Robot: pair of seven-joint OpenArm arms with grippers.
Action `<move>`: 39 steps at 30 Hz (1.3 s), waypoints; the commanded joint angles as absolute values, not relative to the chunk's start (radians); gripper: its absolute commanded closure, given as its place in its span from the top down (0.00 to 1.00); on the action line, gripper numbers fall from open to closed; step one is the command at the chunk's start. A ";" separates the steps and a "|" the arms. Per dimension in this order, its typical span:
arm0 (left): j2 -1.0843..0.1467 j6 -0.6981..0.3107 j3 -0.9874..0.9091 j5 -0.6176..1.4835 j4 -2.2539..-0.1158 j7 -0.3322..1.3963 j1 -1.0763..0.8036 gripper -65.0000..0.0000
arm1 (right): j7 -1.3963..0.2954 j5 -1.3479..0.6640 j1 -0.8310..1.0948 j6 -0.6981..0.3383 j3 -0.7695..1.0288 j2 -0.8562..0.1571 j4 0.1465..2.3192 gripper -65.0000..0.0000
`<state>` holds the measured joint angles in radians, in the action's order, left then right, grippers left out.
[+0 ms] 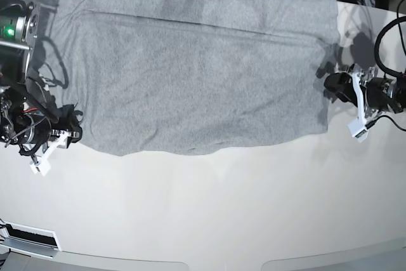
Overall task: Layout the t-shirt on the table in an organized manner, then fold the t-shirt properly
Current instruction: 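Release the hem and move both grippers to the shirt's side edges, then grasp the grey t-shirt's corner with the right gripper and lift it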
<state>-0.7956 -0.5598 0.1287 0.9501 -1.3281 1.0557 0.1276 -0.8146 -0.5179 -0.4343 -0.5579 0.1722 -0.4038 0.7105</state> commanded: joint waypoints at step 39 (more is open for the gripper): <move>-0.795 -0.545 0.117 0.963 -1.339 1.046 0.142 0.42 | -0.794 -0.339 -0.504 -0.404 -0.168 -0.425 1.045 0.00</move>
<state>-0.7727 -0.5388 0.1287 0.9497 -1.3281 1.0580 0.1246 -0.8169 -0.3317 -0.4709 -0.4053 -0.1749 -0.4133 1.0286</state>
